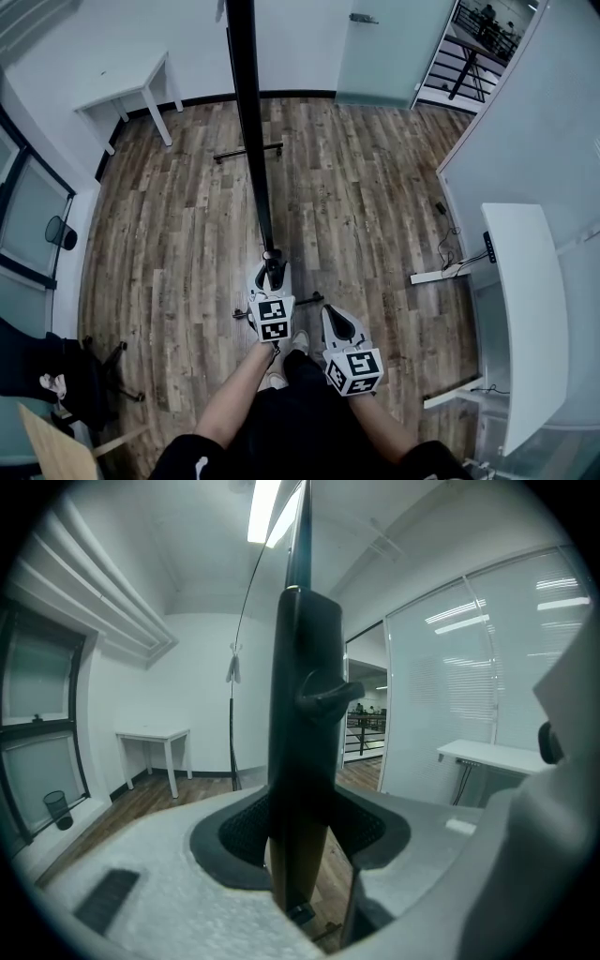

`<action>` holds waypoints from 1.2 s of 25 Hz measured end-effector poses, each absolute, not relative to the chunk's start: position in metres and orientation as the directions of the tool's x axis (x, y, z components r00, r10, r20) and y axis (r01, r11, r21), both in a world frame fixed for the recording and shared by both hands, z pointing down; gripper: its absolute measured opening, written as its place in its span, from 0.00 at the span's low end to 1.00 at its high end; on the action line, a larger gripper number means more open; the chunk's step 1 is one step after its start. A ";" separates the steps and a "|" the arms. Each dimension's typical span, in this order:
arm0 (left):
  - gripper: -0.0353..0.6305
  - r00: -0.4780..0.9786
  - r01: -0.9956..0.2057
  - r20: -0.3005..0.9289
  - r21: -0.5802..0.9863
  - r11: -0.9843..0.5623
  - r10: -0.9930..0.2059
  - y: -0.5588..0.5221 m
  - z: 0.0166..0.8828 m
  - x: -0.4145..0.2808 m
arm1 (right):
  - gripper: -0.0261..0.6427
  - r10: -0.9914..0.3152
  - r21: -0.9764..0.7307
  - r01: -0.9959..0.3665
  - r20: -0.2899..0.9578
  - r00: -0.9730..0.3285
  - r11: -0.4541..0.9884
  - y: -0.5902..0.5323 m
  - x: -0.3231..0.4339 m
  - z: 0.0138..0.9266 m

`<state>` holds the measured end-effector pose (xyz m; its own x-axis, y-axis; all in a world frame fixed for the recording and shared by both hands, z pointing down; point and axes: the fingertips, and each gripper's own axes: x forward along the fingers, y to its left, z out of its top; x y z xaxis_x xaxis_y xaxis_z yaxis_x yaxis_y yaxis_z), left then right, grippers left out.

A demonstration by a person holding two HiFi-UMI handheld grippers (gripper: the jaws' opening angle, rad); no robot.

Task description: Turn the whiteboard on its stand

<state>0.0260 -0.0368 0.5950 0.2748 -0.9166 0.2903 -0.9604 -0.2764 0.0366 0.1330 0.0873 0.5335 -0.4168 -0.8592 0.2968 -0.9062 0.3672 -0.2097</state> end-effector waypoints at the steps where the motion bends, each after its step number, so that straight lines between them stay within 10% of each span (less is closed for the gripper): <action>1: 0.34 0.276 -0.960 0.292 0.038 -0.278 -0.916 -0.034 0.596 0.027 | 0.06 -0.859 -0.210 -0.907 0.298 -0.416 0.366 0.089 0.133 0.535; 30: 0.35 0.294 -0.952 0.293 0.000 -0.307 -0.910 0.008 0.589 0.044 | 0.06 -0.851 -0.226 -0.910 0.331 -0.407 0.347 0.084 0.157 0.545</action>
